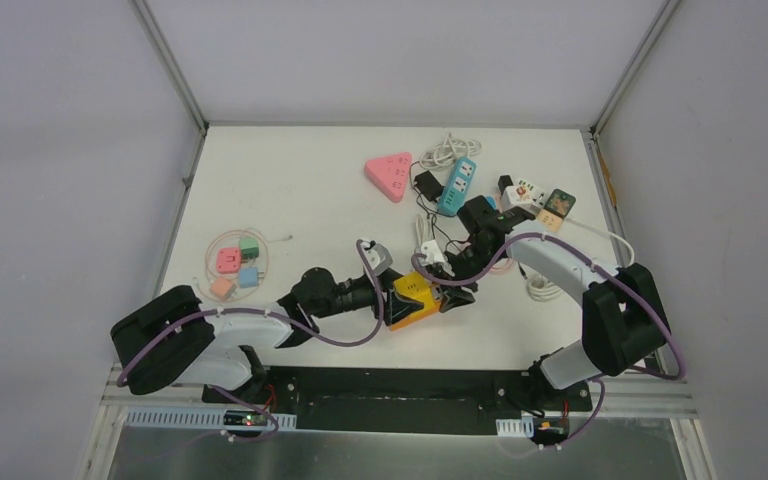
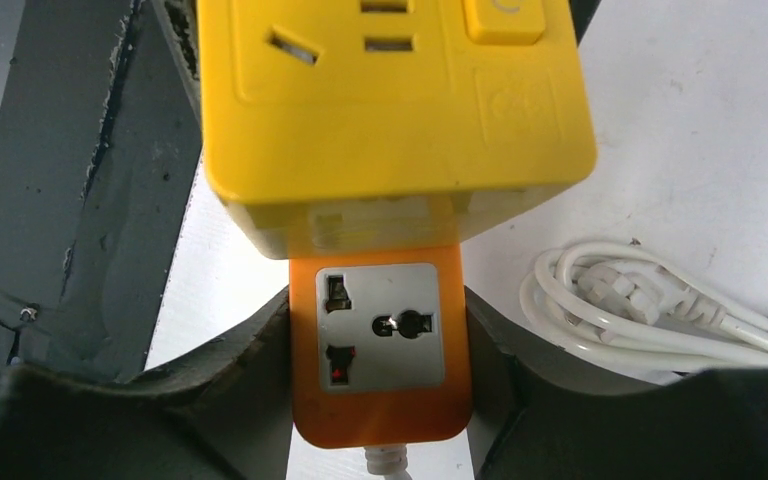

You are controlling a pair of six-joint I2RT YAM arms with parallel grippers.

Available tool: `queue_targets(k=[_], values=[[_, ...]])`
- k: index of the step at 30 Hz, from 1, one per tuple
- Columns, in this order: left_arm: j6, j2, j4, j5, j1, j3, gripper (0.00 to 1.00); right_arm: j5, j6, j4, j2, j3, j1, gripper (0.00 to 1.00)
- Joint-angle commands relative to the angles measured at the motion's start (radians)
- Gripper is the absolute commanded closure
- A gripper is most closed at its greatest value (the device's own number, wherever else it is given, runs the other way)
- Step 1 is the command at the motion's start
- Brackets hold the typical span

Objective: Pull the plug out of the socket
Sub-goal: Remove the plug from the socket.

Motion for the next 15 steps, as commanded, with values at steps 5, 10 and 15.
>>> queue_targets(k=[5,10,15], values=[[0.132,-0.068,-0.124,-0.141,-0.046,0.074,1.00,-0.040,-0.014,-0.038,-0.018,0.023,0.004,1.00],[-0.103,-0.022,0.154,-0.136,-0.017,-0.003,1.00,-0.037,-0.019,-0.045,-0.018,0.028,0.005,1.00],[-0.158,0.091,0.242,-0.024,-0.003,0.032,1.00,-0.038,-0.015,-0.051,-0.022,0.030,0.004,1.00]])
